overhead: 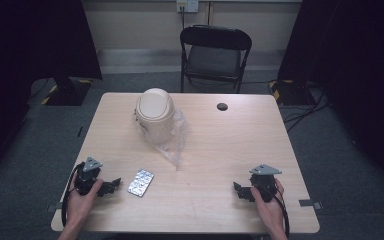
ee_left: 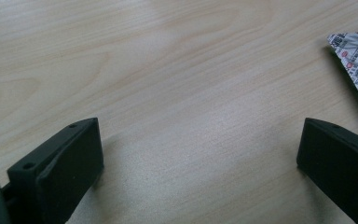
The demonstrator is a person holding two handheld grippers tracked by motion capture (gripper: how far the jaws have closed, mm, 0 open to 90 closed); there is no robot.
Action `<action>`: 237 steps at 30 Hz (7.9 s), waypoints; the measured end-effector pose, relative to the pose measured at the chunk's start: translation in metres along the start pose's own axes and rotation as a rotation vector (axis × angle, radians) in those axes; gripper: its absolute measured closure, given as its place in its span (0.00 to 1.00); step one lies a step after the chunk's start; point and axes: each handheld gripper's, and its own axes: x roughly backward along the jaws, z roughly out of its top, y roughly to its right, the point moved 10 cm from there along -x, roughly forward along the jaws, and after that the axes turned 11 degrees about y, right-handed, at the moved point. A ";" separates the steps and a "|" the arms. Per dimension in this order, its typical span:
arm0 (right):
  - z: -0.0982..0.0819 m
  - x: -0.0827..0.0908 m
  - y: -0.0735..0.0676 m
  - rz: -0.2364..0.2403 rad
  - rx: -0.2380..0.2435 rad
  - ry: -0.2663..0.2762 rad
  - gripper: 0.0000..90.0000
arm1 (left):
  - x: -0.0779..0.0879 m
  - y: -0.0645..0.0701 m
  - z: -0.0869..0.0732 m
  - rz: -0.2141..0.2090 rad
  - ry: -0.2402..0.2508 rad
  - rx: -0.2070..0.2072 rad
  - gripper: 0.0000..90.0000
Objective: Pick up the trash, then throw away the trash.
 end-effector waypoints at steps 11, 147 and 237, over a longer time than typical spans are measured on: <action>0.000 0.000 0.013 -0.015 -0.005 0.001 0.12 | 0.002 -0.002 0.001 0.028 0.020 0.032 0.07; 0.000 0.001 0.013 -0.017 -0.007 0.000 0.12 | -0.113 0.076 0.222 -0.286 0.187 -0.139 0.20; 0.000 0.001 0.013 -0.017 -0.007 0.000 0.12 | -0.008 0.104 0.012 -0.235 0.023 -0.130 0.19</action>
